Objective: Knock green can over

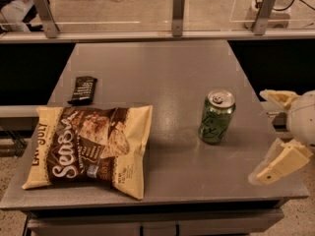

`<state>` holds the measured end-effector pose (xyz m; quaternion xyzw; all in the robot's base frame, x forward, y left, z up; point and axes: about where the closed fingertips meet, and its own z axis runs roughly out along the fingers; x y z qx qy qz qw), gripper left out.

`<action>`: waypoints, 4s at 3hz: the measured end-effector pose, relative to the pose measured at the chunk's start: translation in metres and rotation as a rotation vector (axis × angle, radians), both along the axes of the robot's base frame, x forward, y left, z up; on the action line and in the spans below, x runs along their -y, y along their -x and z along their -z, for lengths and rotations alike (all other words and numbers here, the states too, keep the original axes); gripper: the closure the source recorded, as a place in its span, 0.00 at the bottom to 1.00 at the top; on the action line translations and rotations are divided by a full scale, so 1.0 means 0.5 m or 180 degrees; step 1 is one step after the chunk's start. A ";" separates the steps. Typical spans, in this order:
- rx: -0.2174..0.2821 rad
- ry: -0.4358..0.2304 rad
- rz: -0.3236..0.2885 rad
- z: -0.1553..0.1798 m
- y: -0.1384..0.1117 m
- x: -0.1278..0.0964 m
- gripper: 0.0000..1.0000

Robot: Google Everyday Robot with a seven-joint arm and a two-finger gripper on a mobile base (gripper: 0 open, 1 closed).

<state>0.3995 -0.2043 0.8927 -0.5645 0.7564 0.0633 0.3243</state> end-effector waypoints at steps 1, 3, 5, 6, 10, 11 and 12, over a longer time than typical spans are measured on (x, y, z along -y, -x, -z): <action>0.0461 -0.0589 -0.0005 0.020 -0.049 -0.024 0.00; 0.0474 -0.1199 -0.0137 0.012 -0.046 -0.076 0.00; 0.0206 -0.1815 -0.0223 0.038 -0.061 -0.137 0.00; 0.0206 -0.1810 -0.0237 0.036 -0.061 -0.141 0.18; 0.0220 -0.1399 -0.0134 -0.032 -0.106 -0.156 1.00; 0.0220 -0.0939 0.0030 -0.103 -0.168 -0.108 1.00; -0.0073 -0.0488 0.0245 -0.110 -0.224 -0.054 1.00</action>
Offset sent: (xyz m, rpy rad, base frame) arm 0.0231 0.0112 -0.0101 0.1690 -0.1333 0.0007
